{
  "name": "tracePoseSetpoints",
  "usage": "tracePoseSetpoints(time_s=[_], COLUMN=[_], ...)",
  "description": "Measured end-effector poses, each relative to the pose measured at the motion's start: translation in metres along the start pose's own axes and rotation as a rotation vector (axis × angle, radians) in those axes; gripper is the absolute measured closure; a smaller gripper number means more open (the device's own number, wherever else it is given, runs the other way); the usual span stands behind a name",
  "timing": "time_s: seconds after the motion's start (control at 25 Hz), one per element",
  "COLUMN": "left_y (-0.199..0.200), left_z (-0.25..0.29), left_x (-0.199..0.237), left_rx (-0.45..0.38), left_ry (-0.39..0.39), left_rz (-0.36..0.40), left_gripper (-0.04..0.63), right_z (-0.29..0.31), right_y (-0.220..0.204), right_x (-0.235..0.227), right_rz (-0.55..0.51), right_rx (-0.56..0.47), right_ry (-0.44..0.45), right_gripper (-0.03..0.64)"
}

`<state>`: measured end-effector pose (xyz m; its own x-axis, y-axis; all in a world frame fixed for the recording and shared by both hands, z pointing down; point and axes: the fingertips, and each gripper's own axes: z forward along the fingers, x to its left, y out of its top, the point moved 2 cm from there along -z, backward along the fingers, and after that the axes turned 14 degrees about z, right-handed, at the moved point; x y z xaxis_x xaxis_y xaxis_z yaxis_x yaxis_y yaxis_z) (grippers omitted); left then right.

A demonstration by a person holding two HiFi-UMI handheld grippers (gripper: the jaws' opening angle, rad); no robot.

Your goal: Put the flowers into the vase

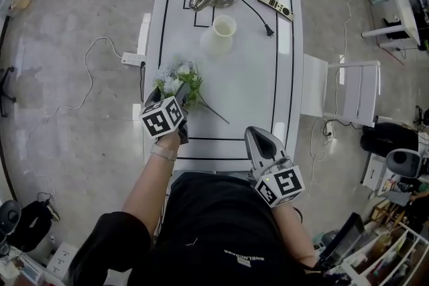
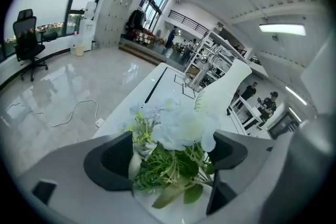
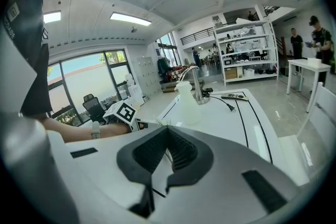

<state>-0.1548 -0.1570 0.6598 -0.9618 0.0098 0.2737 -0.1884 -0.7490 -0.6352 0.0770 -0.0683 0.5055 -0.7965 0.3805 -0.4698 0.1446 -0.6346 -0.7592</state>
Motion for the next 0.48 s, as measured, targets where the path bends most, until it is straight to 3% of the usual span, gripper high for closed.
tracePoseSetpoints(time_s=[0.24,0.48], left_y=[-0.005,-0.007], left_z=[0.011,0.015], left_x=[0.004,0.010], left_rx=[0.049,0.070], left_ry=[0.047,0.118], left_rz=[0.051,0.102], left_gripper=[0.190,0.313], right_z=[0.001,0.004], right_y=[0.000,0.000], right_x=[-0.008,-0.012], right_rz=[0.009,0.017], right_rx=[0.000,0.006], right_ry=[-0.004,-0.008], right_gripper=[0.615,0.615])
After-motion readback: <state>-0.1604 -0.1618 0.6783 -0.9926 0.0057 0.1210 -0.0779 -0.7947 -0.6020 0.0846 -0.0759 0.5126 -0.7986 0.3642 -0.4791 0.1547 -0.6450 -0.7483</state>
